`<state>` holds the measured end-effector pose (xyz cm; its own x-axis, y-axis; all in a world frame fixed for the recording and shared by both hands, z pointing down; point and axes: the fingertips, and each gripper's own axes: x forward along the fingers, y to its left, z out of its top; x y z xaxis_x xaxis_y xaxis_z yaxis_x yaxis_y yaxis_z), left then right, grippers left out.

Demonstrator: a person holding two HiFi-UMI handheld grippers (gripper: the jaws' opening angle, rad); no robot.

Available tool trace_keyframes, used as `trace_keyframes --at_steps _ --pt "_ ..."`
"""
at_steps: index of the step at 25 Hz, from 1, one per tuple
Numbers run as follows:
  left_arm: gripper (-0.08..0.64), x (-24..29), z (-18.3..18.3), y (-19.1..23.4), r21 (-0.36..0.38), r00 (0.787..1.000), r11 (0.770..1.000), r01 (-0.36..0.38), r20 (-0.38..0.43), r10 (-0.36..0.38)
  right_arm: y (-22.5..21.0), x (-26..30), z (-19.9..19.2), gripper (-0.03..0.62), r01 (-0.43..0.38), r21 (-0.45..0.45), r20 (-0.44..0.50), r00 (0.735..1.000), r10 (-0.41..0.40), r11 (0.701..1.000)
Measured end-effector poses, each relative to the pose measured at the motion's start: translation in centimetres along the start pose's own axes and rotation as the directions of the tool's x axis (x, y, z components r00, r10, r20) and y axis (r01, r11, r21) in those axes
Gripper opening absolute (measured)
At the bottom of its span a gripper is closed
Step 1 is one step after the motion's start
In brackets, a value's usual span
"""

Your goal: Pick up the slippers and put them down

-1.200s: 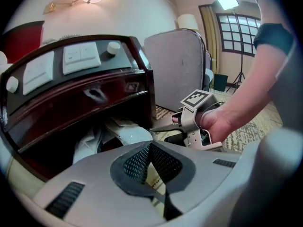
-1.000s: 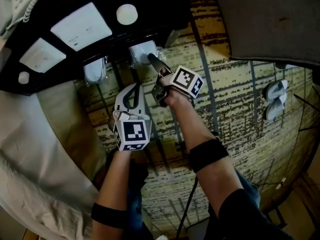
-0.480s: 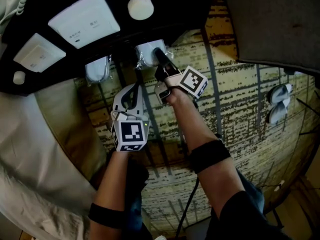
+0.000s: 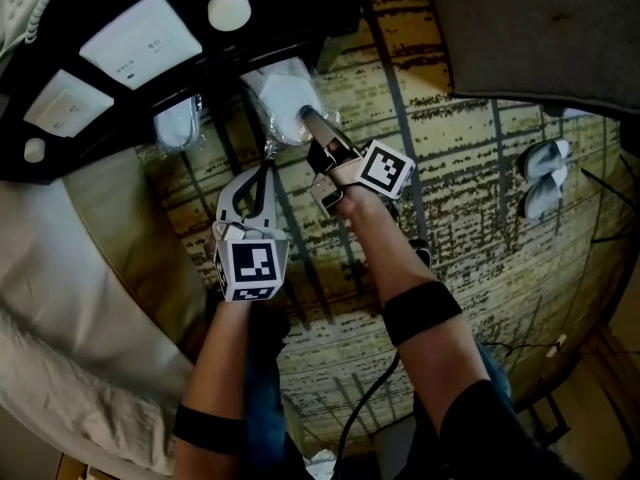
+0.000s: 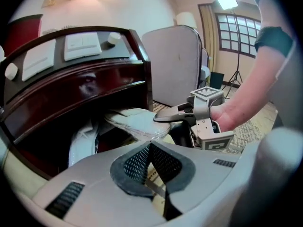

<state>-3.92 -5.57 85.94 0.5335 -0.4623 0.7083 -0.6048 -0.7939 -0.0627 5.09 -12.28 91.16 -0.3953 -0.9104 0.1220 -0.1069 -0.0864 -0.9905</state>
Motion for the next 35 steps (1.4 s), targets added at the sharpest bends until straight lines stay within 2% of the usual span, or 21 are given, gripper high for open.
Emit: trace_keyframes --at_steps 5,9,14,18,24,27,33,35 --pt "0.0 -3.6 2.3 -3.0 0.021 0.999 0.999 0.043 -0.014 -0.042 2.3 -6.0 -1.2 0.121 0.038 -0.003 -0.047 0.998 -0.038 0.999" --pt "0.0 -6.2 3.2 -5.3 0.009 0.998 0.998 0.056 -0.034 -0.056 3.8 -10.9 -2.2 0.121 0.077 -0.001 -0.063 0.995 -0.077 0.997" --pt "0.0 -7.9 3.7 -8.0 0.005 0.996 0.998 0.067 -0.056 -0.067 3.8 -16.9 -3.1 0.121 0.132 0.003 -0.083 0.988 -0.131 0.991" --pt "0.0 -7.3 4.2 -9.8 0.032 0.996 0.996 0.081 -0.048 -0.08 1.6 -20.2 -3.6 0.121 0.186 -0.03 -0.113 0.976 -0.189 0.982" --pt "0.0 -4.6 1.7 -12.0 0.049 0.994 0.994 0.1 -0.053 -0.098 -3.5 -21.8 -4.9 0.121 0.217 -0.07 -0.143 0.964 -0.225 0.974" --pt "0.0 -3.1 0.2 -12.6 0.056 0.993 0.992 0.109 -0.055 -0.106 -6.2 -21.9 -5.1 0.122 0.272 -0.128 -0.16 0.943 -0.291 0.954" --pt "0.0 -1.9 -1.9 -12.7 0.076 0.991 0.99 0.122 -0.065 -0.117 -10.1 -22.0 -5.4 0.13 0.342 -0.145 -0.146 0.921 -0.362 0.928" --pt "0.0 -2.0 -2.1 -12.6 0.074 0.991 0.99 0.123 -0.067 -0.118 -10.9 -22.3 -5.1 0.141 0.386 -0.171 -0.138 0.902 -0.41 0.907"
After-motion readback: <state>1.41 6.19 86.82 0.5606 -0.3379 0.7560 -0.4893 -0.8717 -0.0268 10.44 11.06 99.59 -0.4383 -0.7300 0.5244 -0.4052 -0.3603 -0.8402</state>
